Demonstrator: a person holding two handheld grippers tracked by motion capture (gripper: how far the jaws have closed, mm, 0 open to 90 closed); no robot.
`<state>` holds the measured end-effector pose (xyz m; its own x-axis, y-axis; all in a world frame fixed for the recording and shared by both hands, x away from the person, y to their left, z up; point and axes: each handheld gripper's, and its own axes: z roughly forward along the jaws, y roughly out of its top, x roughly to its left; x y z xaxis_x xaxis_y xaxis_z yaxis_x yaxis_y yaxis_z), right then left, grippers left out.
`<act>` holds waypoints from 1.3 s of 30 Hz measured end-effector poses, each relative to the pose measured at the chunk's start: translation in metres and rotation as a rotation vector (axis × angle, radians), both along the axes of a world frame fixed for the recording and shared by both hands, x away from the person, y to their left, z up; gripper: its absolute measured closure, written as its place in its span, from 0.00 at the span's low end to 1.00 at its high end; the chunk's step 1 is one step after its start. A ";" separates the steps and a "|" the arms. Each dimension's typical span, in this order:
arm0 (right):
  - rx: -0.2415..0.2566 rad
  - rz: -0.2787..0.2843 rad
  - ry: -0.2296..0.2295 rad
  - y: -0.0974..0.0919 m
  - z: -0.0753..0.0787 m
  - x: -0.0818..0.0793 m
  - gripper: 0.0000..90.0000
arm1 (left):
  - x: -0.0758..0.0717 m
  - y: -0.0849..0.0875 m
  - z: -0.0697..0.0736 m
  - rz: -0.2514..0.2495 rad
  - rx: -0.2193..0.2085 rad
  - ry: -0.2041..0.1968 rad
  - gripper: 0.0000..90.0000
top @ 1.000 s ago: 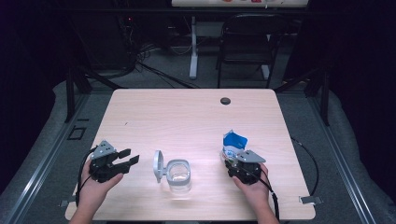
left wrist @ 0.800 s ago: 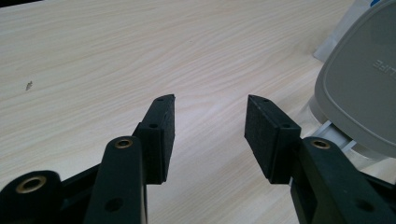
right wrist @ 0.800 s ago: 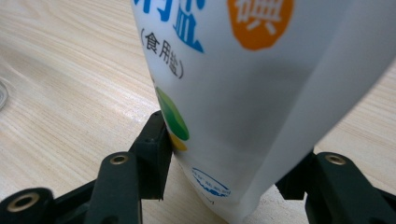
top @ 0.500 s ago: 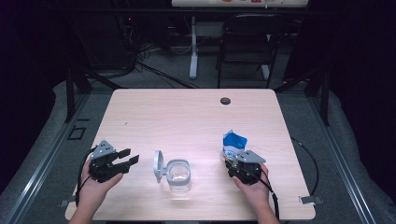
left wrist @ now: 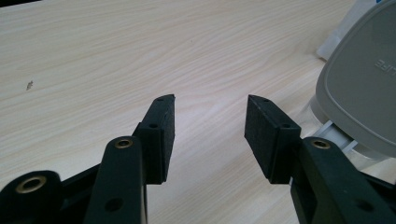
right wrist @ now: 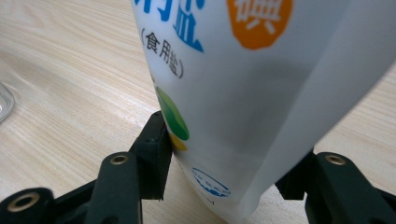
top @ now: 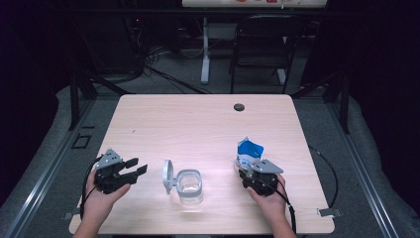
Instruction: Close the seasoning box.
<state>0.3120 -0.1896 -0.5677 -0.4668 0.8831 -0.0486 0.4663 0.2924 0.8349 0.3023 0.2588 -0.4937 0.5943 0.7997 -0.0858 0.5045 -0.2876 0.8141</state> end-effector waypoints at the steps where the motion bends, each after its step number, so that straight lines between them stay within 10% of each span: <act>1: -0.003 0.002 0.000 0.000 0.000 0.000 0.52 | 0.000 0.000 0.000 0.001 0.000 -0.001 0.59; 39: -0.059 0.028 -0.131 0.012 0.031 -0.019 0.52 | 0.000 0.001 0.001 0.004 -0.004 -0.003 0.59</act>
<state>0.2927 -0.1781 -0.5363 -0.4778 0.8633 -0.1627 0.3450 0.3547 0.8690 0.3023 0.2596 -0.4932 0.5911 0.8019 -0.0872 0.5030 -0.2820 0.8170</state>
